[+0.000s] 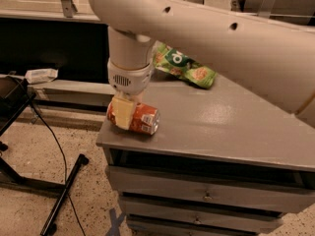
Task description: Pick coke can
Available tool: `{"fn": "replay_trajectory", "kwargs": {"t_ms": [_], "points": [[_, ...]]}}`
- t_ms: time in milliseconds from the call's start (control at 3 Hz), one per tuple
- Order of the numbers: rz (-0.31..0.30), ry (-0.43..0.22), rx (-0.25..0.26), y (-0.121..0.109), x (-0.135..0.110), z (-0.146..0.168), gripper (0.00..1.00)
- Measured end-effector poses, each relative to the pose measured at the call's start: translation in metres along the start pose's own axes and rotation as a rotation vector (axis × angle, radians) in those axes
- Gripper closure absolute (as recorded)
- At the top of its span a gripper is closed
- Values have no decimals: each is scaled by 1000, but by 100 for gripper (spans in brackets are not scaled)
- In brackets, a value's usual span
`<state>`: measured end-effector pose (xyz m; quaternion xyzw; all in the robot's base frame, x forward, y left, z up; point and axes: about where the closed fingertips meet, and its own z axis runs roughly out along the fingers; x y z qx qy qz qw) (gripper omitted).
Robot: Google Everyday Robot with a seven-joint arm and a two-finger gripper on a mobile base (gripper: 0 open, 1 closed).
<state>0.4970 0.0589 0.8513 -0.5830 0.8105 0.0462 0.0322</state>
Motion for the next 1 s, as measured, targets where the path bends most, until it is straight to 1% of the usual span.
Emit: {"fn": "replay_trajectory", "kwargs": {"t_ms": [333,667,1000], "points": [[0,-64,2,-14,10,-17,100],[-36,-123,42,-48,28,-56,100],[-60,-151,65,-52,24,-68,100]]}}
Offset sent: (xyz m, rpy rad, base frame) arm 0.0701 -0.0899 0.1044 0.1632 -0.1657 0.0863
